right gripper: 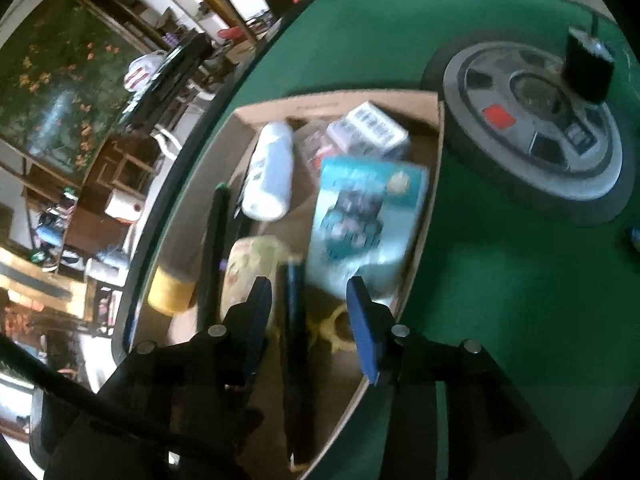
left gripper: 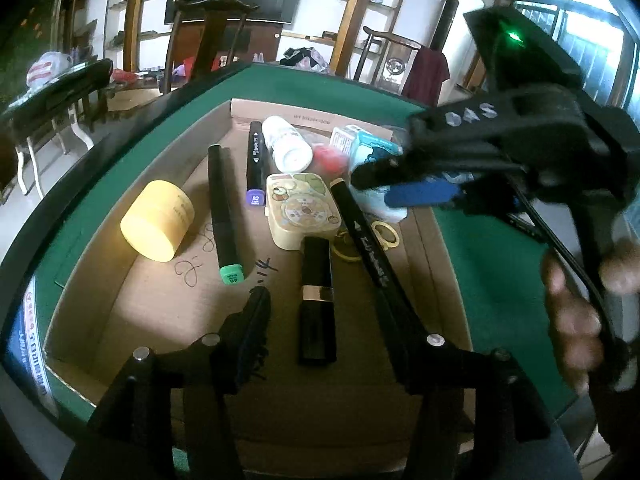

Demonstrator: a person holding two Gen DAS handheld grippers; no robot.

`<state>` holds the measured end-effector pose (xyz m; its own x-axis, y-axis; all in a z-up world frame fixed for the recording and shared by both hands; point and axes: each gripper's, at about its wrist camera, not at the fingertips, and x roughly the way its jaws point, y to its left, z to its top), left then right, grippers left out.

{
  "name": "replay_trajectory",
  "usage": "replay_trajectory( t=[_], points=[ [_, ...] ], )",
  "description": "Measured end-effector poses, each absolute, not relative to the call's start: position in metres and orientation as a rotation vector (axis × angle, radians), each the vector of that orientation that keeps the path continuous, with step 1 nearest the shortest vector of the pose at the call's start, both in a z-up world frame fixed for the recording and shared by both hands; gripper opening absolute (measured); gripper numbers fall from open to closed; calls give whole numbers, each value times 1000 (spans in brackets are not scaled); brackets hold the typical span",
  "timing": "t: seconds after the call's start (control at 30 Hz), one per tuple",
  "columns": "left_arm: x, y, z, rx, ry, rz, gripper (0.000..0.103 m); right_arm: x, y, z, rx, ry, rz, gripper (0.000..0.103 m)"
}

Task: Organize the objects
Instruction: 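Release the marker into the cardboard box with left tool while right tool releases its marker there, then lift both tools and move them back over the pile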

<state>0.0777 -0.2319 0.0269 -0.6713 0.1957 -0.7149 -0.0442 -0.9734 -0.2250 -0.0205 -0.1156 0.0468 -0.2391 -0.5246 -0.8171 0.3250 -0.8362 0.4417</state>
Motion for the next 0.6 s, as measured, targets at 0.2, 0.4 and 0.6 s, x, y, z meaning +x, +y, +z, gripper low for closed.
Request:
replay_trajectory(
  t=[0.2,0.4,0.6],
  points=[
    [78,-231,27,-1216,-277,2743,50,-14,-97,80,1385,-206,-2186,37],
    [84,-243,42,-1163,-457,2757,50,45,-38,169,962,146,-2641,59],
    [123,-237,109,-795,-496,2860,50,96,49,213,763,118,-2812,86]
  ],
)
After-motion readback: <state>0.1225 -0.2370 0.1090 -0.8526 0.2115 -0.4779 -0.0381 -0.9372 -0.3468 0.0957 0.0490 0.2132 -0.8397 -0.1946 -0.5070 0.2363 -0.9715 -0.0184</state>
